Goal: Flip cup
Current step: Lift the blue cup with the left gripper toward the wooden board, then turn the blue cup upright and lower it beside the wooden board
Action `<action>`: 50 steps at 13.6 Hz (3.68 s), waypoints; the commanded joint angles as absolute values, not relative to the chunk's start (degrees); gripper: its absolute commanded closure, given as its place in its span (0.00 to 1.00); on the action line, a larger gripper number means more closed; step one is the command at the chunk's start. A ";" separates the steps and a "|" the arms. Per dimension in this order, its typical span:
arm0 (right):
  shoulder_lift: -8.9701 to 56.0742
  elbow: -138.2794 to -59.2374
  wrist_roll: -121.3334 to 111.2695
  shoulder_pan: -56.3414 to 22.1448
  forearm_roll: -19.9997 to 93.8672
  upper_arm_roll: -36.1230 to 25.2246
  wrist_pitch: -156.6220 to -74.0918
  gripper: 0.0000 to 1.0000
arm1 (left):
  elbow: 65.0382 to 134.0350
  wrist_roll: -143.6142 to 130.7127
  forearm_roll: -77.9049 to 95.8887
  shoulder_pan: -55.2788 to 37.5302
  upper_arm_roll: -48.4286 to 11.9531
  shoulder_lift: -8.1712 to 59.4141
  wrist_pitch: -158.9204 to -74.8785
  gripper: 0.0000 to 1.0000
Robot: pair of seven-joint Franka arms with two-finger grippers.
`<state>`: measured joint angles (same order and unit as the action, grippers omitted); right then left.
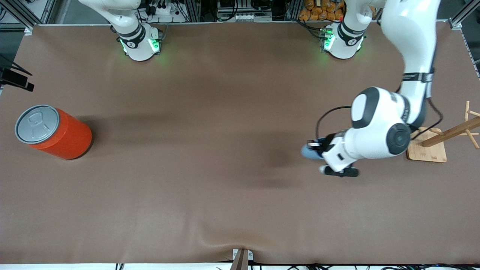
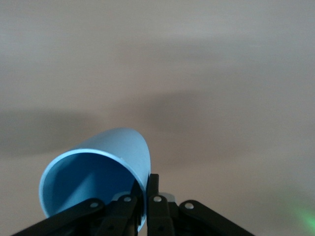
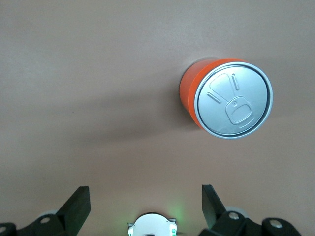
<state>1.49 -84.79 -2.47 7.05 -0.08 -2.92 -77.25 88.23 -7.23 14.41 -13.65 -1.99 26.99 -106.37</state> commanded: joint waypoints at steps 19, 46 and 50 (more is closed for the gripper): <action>1.49 -85.87 -1.49 5.80 -0.97 -2.20 -80.77 0.00 | 111.89 -0.52 -12.31 6.86 -3.16 22.76 -126.21 1.00; -1.05 -89.99 -0.53 4.40 1.58 -2.11 -81.56 0.00 | 88.26 -0.26 -7.73 6.07 -13.71 20.39 -100.38 0.00; -2.81 -92.64 -0.53 3.25 1.58 -2.11 -82.09 0.00 | 87.36 -0.18 -6.86 4.76 -13.54 17.32 -97.93 0.00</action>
<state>-0.32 -90.06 -1.45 3.80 0.97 -2.02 -81.52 87.27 -0.53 -7.93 5.84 -13.59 19.27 -100.49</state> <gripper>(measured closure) 0.000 0.000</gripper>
